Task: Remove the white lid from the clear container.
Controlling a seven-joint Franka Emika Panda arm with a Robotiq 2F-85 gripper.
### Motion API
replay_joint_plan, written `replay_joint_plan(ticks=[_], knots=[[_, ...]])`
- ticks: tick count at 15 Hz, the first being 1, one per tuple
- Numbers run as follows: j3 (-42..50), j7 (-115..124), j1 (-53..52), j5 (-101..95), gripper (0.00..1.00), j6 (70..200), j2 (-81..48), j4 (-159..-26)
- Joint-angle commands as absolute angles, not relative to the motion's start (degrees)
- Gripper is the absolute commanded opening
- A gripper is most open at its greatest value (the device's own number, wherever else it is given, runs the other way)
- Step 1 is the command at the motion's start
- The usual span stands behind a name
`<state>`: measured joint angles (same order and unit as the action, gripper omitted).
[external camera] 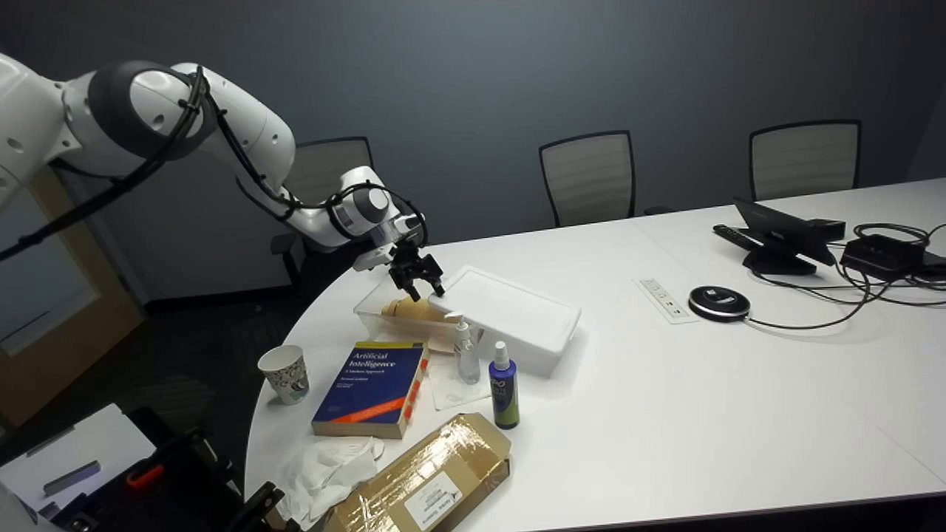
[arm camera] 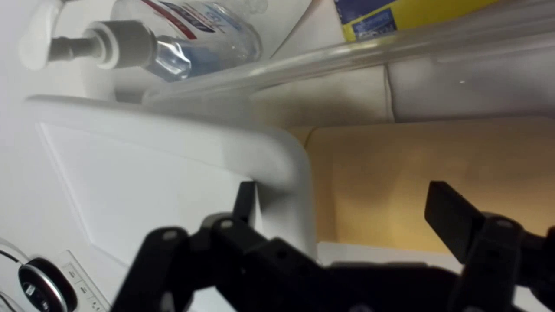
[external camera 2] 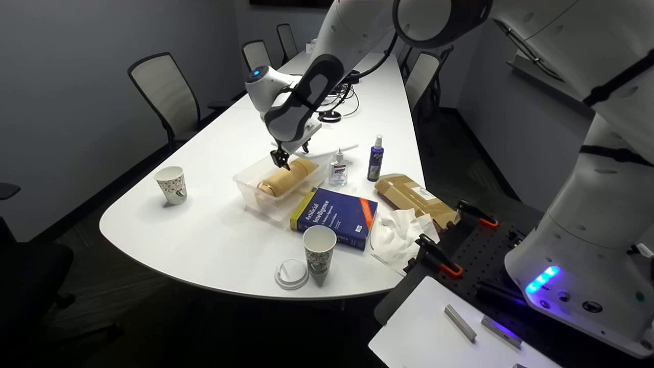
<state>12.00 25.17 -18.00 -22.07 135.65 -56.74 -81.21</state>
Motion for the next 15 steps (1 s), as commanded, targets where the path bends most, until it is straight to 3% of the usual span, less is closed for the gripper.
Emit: replay_joint_plan(ticks=[1, 15], knots=[[9.9, 23.5, -18.3, -21.1, 1.00, 136.9, -52.2, -83.9], [1.0, 17.4, -16.6, -14.2, 1.00, 133.8, -39.1, -87.1]])
